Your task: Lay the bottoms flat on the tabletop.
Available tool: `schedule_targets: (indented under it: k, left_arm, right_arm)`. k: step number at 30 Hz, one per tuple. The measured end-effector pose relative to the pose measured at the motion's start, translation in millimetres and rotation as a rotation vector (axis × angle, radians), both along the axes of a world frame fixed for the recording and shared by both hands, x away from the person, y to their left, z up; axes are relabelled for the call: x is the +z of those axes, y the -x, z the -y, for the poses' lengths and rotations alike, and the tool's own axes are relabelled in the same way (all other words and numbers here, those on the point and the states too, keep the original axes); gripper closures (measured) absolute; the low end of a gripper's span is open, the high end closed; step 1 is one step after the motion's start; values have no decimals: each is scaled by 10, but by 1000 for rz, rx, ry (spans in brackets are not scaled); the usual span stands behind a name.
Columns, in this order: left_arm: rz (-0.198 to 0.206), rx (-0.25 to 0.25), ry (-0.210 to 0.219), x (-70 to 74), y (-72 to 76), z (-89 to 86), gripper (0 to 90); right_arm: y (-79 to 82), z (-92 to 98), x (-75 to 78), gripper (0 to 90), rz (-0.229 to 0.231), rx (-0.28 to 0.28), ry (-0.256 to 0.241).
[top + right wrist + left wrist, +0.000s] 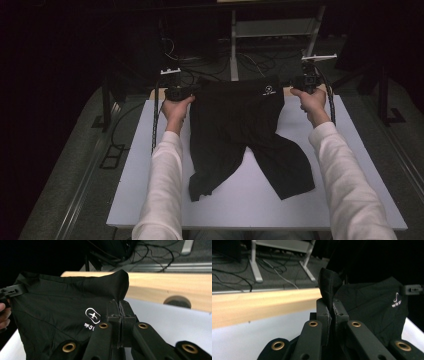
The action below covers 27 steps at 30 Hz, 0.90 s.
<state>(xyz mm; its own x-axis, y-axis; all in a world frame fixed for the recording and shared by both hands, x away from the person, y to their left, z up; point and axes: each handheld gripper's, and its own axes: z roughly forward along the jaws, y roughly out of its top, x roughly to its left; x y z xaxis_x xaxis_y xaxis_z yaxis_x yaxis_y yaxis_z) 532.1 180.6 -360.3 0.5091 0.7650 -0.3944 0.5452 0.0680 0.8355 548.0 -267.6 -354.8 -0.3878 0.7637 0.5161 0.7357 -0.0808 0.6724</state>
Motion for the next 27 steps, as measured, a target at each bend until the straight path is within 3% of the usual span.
schedule_targets:
  k: [4,9,10,11,12,14,17,19,22,25,27]
  left_arm:
    - [12,16,34,-23,-25,-3,862]
    - [29,39,29,-90,-78,50,851]
    - [22,57,20,-123,-86,58,799]
    - [-5,74,13,-155,-96,64,674]
    - [-56,88,0,-203,-106,62,602]
    - [-98,113,-5,-310,-84,45,511]
    - [-117,122,42,-468,-3,0,406]
    - [-127,107,70,-542,53,-50,327]
    - [-118,109,63,-572,136,-86,184]
    - [-107,91,66,-547,205,-103,75]
    - [-108,70,39,-506,253,-95,3]
  right_arm:
    - [6,6,58,873,45,-20,-29]
    - [-55,-8,24,871,75,-59,-9]
    - [-69,-13,-1,859,75,-69,-5]
    - [-83,-18,-40,781,59,-78,5]
    - [-91,-20,-76,665,31,-105,21]
    - [-90,-8,-232,596,-46,-159,-10]
    - [-35,-6,-483,520,-83,-147,23]
    - [13,19,-599,479,-90,-143,14]
    - [106,75,-730,366,-98,-140,11]
    - [182,102,-744,188,-80,-118,15]
    - [241,110,-729,95,-55,-97,3]
